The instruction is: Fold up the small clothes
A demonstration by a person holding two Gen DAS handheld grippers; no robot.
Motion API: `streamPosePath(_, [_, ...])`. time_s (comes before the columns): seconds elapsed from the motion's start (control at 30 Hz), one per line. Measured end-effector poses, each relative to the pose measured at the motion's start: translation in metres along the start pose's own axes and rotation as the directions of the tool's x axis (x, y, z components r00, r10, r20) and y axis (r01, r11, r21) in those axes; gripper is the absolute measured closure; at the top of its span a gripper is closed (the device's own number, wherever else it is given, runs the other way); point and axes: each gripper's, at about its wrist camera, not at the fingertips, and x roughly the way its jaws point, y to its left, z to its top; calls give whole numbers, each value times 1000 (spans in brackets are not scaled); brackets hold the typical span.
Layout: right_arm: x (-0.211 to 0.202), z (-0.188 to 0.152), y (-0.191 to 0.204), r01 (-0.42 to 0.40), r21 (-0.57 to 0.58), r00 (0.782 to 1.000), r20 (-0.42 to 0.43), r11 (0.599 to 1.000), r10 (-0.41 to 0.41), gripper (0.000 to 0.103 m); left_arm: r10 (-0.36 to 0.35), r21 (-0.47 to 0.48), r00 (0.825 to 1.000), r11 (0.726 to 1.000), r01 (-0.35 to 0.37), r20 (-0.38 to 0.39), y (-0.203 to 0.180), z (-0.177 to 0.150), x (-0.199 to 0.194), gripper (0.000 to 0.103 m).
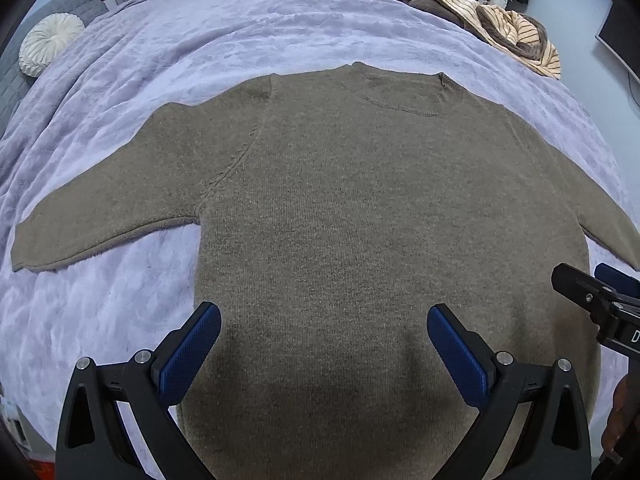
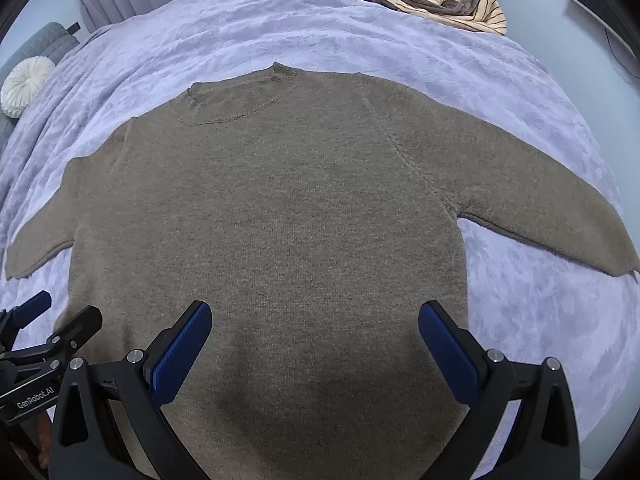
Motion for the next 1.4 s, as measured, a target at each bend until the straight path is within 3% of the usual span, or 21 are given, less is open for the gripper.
streamPosePath(0.33, [7,1,-2,-80,50,996,41,996,78,0,-67,-102,998,993,65,-14,39,3,18,0])
streamPosePath(0.47, [18,0,19,-128,-6,991,-43,992,127,0,-64,-178,998,982,67,21,84,4,22,0])
streamPosePath(0.57, [23,-3,41,-127,-58,991,-55,990,124,0,-32,-282,997,958,49,64,137,1,24,0])
streamPosePath(0.67, [27,-5,60,-139,-90,989,-65,986,133,0,38,-429,993,903,12,108,200,-12,26,0])
streamPosePath(0.7, [28,-6,65,-146,-95,988,-70,985,139,0,51,-488,993,873,7,106,225,-18,29,0])
streamPosePath(0.87, [31,-9,88,-166,-127,984,-89,978,156,0,54,-671,982,737,84,181,310,-35,39,0])
streamPosePath(0.93, [32,-10,93,-165,-136,983,-97,977,153,0,84,-695,970,712,101,227,326,-30,39,0])
streamPosePath(0.97, [32,-10,96,-165,-140,983,-100,976,152,0,107,-699,965,709,95,240,331,-26,39,0])
streamPosePath(1.0, [32,-11,97,-164,-142,983,-100,976,151,0,129,-699,960,710,85,248,334,-22,40,10])
streamPosePath(1.03, [31,-11,98,-165,-142,983,-100,976,151,0,142,-697,959,713,74,247,337,-17,42,33])
streamPosePath(1.07, [30,-11,98,-166,-140,983,-99,976,153,0,137,-696,961,714,70,238,339,-13,45,49])
streamPosePath(1.1, [29,-11,98,-169,-137,983,-97,976,156,0,106,-696,963,711,101,248,346,-10,48,75])
streamPosePath(1.13, [28,-11,98,-173,-133,982,-95,976,161,0,72,-698,958,701,149,278,352,-10,49,84])
streamPosePath(1.17, [26,-11,97,-178,-129,982,-92,976,167,0,53,-701,951,688,187,305,355,-10,47,84])
streamPosePath(1.23, [23,-12,94,-190,-125,980,-79,974,182,0,39,-669,928,705,237,370,350,-7,36,84])
streamPosePath(1.3, [18,-12,91,-207,-125,978,-55,970,202,0,15,-593,894,753,284,447,334,1,18,84])
streamPosePath(1.4, [11,-10,85,-232,-122,973,-16,965,232,0,-55,-428,855,848,312,515,288,29,-9,84])
